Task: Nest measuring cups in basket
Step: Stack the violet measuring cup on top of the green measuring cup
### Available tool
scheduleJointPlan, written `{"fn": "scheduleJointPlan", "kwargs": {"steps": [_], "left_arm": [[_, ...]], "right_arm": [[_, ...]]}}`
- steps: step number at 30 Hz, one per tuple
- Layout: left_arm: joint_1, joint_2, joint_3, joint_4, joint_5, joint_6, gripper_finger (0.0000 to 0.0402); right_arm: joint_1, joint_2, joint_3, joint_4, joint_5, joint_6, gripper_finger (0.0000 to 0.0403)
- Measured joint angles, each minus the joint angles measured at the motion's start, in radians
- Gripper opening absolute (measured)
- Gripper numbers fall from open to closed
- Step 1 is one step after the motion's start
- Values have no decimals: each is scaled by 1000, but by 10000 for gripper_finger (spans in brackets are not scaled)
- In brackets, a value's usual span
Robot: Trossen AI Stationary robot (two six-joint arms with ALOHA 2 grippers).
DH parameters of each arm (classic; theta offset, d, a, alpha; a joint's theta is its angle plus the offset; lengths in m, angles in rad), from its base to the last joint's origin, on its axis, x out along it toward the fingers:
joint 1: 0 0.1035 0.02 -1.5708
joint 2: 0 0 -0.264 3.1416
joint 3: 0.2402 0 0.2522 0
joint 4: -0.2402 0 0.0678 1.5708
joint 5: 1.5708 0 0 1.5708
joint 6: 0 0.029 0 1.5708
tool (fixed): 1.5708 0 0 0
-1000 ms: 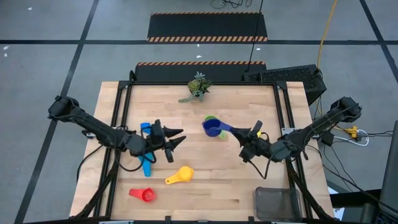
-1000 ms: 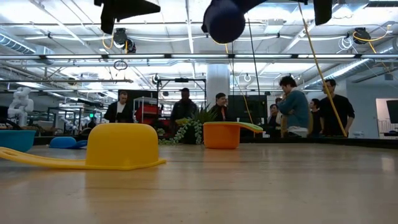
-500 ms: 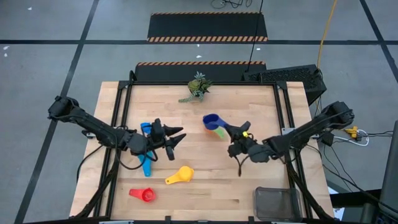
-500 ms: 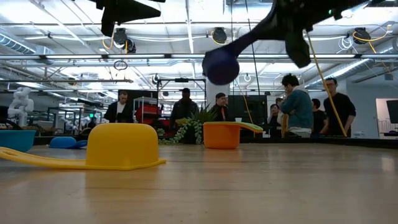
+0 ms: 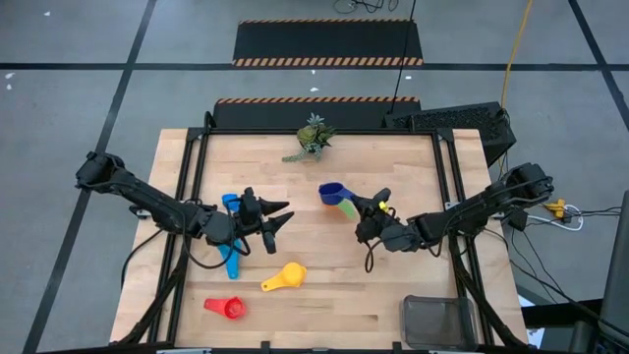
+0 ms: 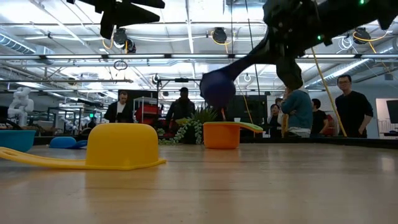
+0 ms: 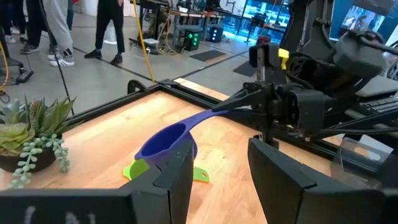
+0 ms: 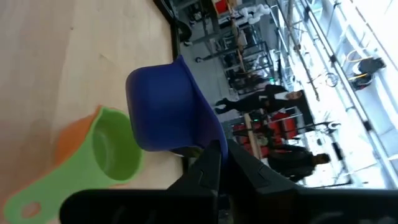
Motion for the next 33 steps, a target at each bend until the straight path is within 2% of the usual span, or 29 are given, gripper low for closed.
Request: {"fn": "scheduleJointPlan", "kwargs": {"steps": [13, 24, 33], "left_arm": [[0, 0, 0, 0, -14, 7, 154], [12, 0, 0, 3, -20, 1, 154], [12, 0, 0, 4, -21, -1, 154]], "right_arm": [[-7, 0, -142, 214, -7, -8, 0], [-9, 0, -185, 278, -57, -12, 0], [-53, 1, -228, 362, -88, -22, 0]]}}
